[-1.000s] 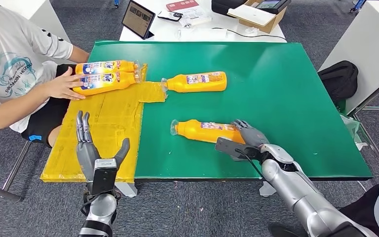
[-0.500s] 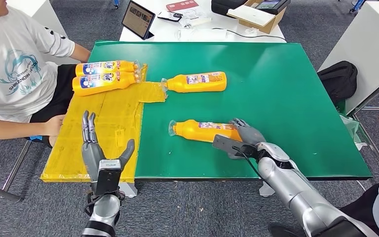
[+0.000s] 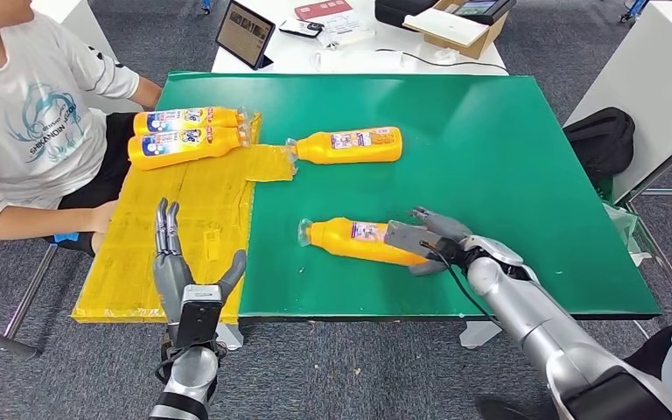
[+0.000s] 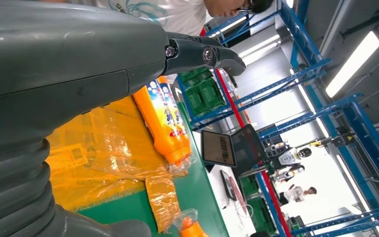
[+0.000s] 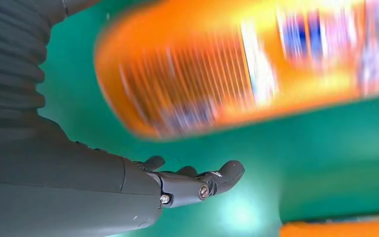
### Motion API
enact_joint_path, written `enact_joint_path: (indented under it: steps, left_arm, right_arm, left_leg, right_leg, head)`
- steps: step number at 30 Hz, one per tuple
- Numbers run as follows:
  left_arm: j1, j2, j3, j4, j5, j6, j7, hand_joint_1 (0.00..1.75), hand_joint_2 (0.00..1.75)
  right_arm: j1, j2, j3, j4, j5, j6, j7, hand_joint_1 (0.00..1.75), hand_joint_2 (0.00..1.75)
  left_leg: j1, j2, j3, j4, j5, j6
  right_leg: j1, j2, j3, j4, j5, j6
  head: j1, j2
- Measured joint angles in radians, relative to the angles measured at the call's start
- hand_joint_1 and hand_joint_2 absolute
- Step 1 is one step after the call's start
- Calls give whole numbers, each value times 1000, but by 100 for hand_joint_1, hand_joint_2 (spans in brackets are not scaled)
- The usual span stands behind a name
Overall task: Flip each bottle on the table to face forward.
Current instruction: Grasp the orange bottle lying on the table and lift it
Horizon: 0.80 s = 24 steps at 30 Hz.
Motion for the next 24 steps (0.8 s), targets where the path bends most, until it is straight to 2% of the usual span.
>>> enact_joint_path:
  steps: [13, 24]
  left_arm:
    - [-4, 0, -28, 16, 40, 0, 0, 0, 175]
    - [-29, 0, -83, 81, 76, 0, 0, 0, 175]
  right_arm:
    - [-37, -25, 51, -24, -65, 49, 13, 0, 175]
    - [-46, 56, 154, 112, -37, 23, 1, 0, 175]
  left_leg:
    - [0, 0, 0, 0, 0, 0]
    - [0, 1, 1, 0, 0, 0]
  right_leg:
    - [0, 0, 0, 0, 0, 0]
    - [0, 1, 0, 0, 0, 0]
  head:
    - [0, 0]
    - [0, 0]
